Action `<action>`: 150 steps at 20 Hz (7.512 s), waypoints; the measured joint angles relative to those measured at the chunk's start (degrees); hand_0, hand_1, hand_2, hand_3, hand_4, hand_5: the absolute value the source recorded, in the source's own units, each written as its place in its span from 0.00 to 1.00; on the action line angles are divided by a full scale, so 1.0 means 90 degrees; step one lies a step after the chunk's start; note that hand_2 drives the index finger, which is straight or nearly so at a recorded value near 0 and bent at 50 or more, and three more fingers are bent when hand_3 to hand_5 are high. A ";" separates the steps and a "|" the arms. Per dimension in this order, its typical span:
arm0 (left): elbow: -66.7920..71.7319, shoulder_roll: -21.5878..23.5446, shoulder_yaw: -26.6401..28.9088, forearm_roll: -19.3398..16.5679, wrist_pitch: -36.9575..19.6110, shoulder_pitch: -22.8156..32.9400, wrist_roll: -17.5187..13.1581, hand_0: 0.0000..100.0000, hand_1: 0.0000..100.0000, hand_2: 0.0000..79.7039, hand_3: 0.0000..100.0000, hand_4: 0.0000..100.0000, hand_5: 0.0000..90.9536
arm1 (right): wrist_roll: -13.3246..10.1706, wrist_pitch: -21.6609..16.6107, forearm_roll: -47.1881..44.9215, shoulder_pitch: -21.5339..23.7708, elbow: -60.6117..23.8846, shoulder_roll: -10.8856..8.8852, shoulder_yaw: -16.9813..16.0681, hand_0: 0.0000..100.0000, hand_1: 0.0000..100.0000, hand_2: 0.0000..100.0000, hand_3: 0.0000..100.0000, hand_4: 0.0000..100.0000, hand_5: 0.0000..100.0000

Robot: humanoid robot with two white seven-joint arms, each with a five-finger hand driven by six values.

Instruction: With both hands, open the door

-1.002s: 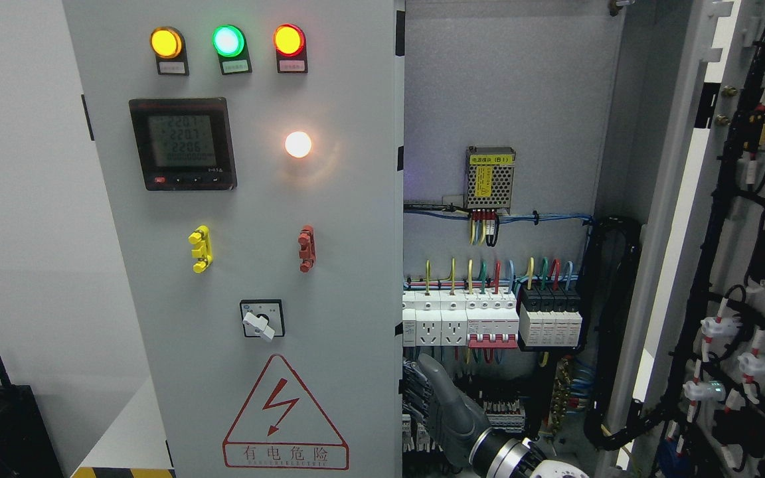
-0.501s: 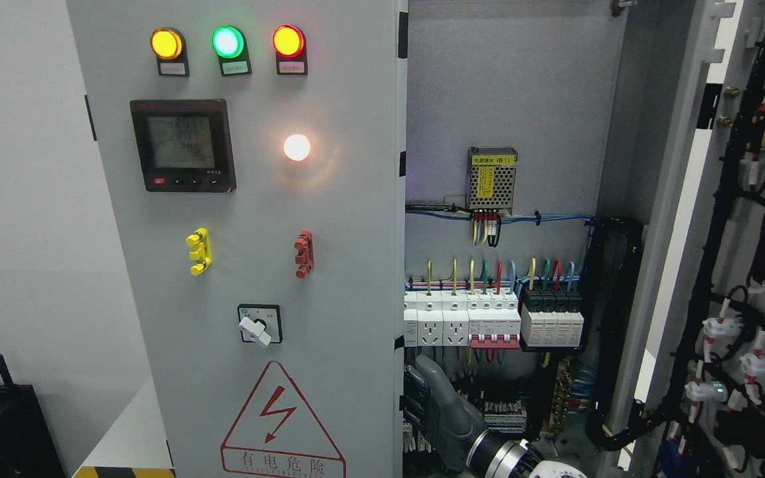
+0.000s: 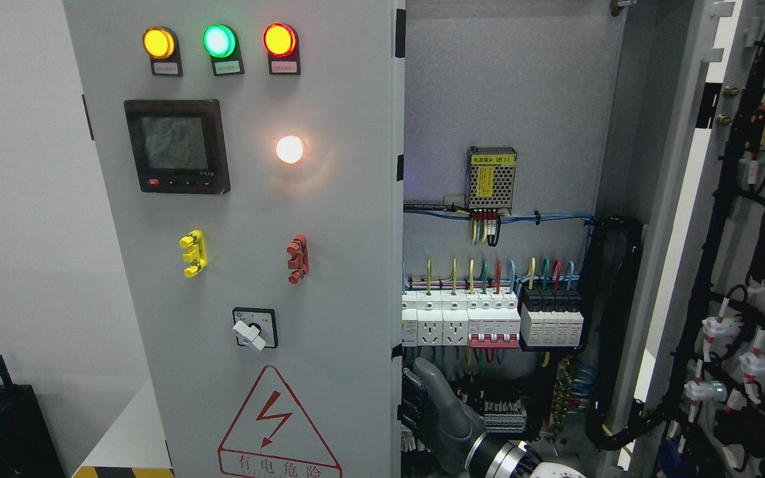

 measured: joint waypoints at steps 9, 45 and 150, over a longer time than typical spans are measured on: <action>0.0000 0.0000 0.0000 0.0000 -0.0023 0.0000 0.0000 0.00 0.00 0.00 0.00 0.03 0.00 | 0.0110 0.0000 -0.0104 0.0066 -0.0122 -0.0003 0.0072 0.11 0.00 0.00 0.00 0.00 0.00; 0.0000 0.0000 0.0000 0.0000 0.0003 0.0002 0.0000 0.00 0.00 0.00 0.00 0.03 0.00 | 0.0436 0.0036 -0.0930 0.0746 -0.1198 -0.0065 0.0647 0.11 0.00 0.00 0.00 0.00 0.00; 0.0000 0.0003 -0.0013 -0.0004 0.0005 -0.0058 0.0000 0.00 0.00 0.00 0.00 0.03 0.00 | -0.0178 -0.0002 -0.0249 0.1059 -0.2378 0.0756 0.3179 0.11 0.00 0.00 0.00 0.00 0.00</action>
